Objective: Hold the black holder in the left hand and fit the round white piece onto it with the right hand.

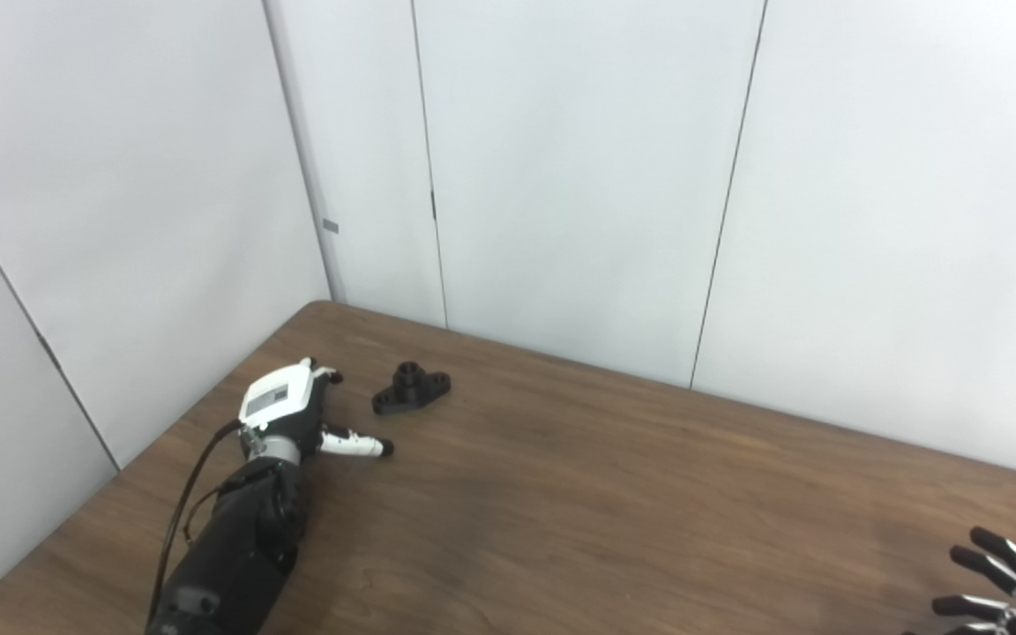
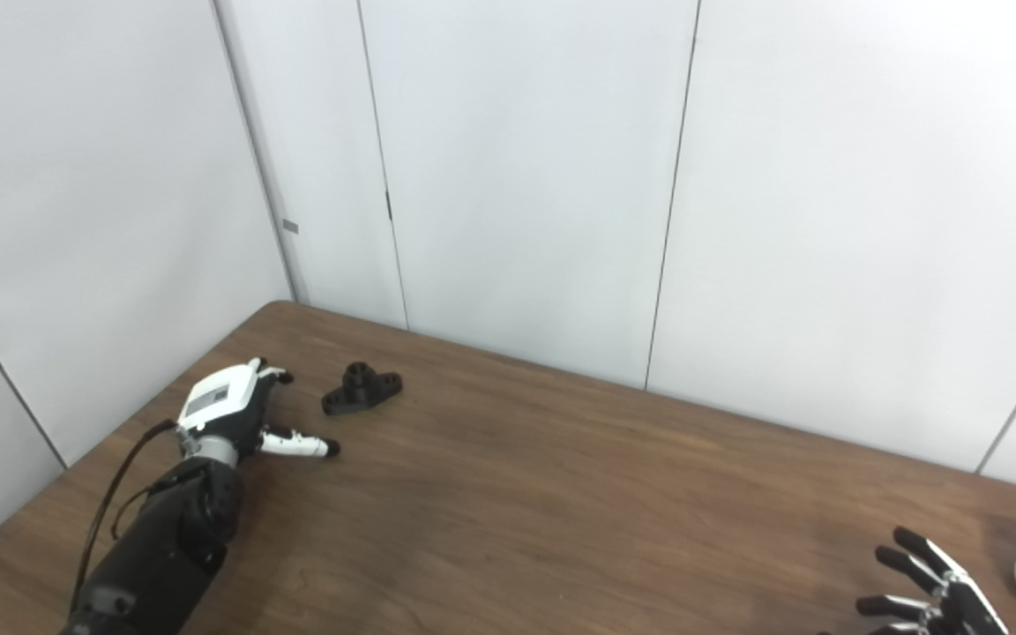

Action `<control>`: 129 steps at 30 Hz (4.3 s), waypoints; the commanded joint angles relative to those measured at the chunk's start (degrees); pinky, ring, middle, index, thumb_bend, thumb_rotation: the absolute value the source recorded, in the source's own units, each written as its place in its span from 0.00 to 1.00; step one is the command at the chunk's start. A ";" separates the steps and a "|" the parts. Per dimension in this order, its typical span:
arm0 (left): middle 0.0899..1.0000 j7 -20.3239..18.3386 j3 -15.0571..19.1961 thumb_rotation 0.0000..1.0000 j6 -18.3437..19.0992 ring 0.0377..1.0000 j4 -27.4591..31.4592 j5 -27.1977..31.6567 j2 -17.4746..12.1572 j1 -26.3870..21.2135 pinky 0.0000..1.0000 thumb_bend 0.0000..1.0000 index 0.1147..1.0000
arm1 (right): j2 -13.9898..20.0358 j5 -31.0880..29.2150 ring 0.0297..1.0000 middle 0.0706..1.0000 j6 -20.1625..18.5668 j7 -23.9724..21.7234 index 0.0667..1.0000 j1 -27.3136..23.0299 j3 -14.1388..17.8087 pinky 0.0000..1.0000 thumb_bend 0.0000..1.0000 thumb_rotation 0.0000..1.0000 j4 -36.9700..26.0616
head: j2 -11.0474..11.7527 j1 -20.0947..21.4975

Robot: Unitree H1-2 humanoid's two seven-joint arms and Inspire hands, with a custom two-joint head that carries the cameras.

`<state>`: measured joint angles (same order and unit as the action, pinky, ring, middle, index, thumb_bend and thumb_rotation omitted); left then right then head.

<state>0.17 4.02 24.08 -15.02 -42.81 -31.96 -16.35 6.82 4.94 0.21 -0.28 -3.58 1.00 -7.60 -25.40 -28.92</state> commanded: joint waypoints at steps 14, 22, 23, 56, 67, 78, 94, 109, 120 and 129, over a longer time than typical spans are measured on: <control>1.00 6.79 -5.53 0.31 -3.04 1.00 -9.96 3.21 -1.46 -5.44 1.00 0.92 0.79 | -0.82 1.99 0.54 0.75 0.66 -0.09 0.79 0.43 -1.09 0.40 0.56 0.00 -3.95 | -0.68 0.82; 1.00 6.67 -7.42 0.32 -2.58 1.00 -11.00 4.34 -2.03 -5.90 1.00 0.91 0.79 | -0.97 2.25 0.55 0.77 0.63 -0.35 0.81 0.74 -1.15 0.41 0.54 0.00 -4.92 | -0.90 1.32; 1.00 6.94 -7.76 0.32 -2.84 1.00 -11.37 4.35 -2.12 -5.93 1.00 0.91 0.79 | -0.99 2.22 0.55 0.77 0.43 -0.41 0.81 0.80 -1.17 0.41 0.54 0.00 -5.14 | -0.88 1.46; 0.97 5.24 -11.88 0.16 -4.01 1.00 -9.93 9.87 -0.04 -7.05 0.99 0.80 0.75 | -1.10 3.60 0.57 0.79 -3.51 -0.70 0.83 2.65 -1.70 0.43 0.53 0.00 -10.75 | -2.19 3.20; 0.98 4.96 -12.57 0.15 -3.88 1.00 -10.67 10.03 0.45 -7.40 0.99 0.79 0.76 | -1.28 4.10 0.58 0.79 -5.57 -0.74 0.82 2.96 -1.89 0.43 0.53 0.00 -13.00 | -2.59 3.45; 0.96 5.84 -14.34 0.11 -3.65 1.00 -12.48 8.63 0.03 -7.20 0.98 0.77 0.69 | -1.39 4.59 0.59 0.79 -7.26 -0.79 0.83 3.10 -2.10 0.45 0.52 0.00 -14.67 | -2.91 3.45; 0.84 16.05 -15.05 0.06 -9.40 0.95 -17.56 7.76 1.85 -6.42 1.00 0.52 0.42 | -1.03 4.10 0.58 0.80 -7.58 -0.88 0.84 2.82 -2.01 0.44 0.49 0.00 -15.41 | -3.31 3.34; 0.85 16.02 -15.48 0.06 -16.01 0.93 -15.85 10.33 1.99 -4.49 1.00 0.52 0.42 | -1.75 4.95 0.58 0.79 -7.90 -0.64 0.84 1.73 -2.74 0.44 0.48 0.00 -14.29 | -3.89 6.76; 0.91 7.86 -21.12 0.06 -27.16 1.00 -7.69 13.38 2.97 -2.00 1.00 0.52 0.42 | -1.55 3.11 0.59 0.77 -4.92 0.20 0.81 -1.52 -1.03 0.48 0.53 0.00 -10.93 | -5.88 16.32; 0.91 1.99 -26.82 0.06 -31.64 0.99 -0.62 12.85 4.43 -1.66 0.99 0.52 0.42 | 2.00 2.72 0.54 0.73 -2.01 -0.18 0.77 -4.68 1.25 0.45 0.57 0.02 -9.71 | -7.24 21.24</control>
<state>6.77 -19.62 -4.72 -16.75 -28.77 -28.99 -19.16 7.99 7.97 -4.71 -0.49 -6.21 1.77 -15.99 -32.60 -7.65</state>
